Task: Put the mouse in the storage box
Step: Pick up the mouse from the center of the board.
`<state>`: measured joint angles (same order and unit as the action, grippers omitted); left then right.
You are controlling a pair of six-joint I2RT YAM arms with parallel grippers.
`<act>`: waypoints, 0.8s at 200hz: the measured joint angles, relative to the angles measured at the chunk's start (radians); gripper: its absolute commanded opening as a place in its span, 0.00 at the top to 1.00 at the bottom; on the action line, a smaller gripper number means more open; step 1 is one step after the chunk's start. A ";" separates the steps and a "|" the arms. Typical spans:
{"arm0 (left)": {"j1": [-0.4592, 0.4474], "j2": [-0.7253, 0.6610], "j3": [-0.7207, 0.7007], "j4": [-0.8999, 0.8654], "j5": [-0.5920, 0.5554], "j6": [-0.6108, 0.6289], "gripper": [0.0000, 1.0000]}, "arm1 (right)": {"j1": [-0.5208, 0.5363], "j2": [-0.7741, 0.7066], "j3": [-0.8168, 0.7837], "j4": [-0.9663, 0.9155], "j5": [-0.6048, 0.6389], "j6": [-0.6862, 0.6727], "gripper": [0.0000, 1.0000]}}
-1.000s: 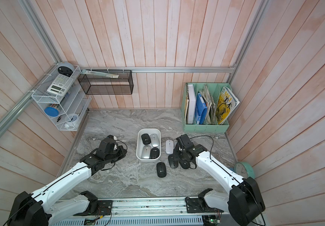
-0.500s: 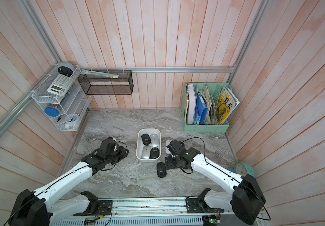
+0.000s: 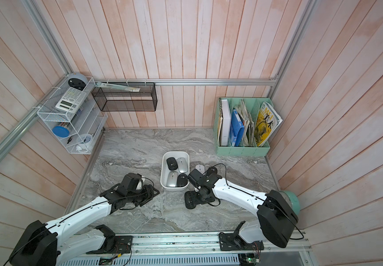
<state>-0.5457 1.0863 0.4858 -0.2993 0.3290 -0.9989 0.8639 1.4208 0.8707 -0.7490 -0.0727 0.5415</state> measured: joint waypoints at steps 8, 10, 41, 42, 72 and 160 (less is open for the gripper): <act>0.000 -0.004 0.000 0.003 0.000 0.000 0.38 | 0.013 0.014 0.010 0.001 -0.004 -0.005 0.15; 0.000 -0.004 0.000 0.004 0.000 0.000 0.38 | 0.016 0.019 0.012 0.001 -0.006 -0.006 0.15; -0.001 0.003 -0.010 0.027 0.004 -0.009 0.38 | 0.036 0.075 0.051 0.006 -0.019 -0.042 0.12; -0.001 0.004 -0.010 0.028 0.003 -0.010 0.38 | 0.036 0.077 0.052 0.006 -0.019 -0.044 0.12; -0.006 0.010 -0.014 0.034 0.005 -0.023 0.38 | 0.036 0.125 0.066 0.008 -0.028 -0.069 0.12; -0.012 -0.109 -0.065 0.036 -0.018 -0.050 0.36 | 0.036 0.222 0.133 0.008 0.027 -0.081 0.16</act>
<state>-0.5575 0.9771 0.4210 -0.2634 0.3115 -1.0492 0.9001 1.6428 1.0035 -0.7406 -0.0452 0.4603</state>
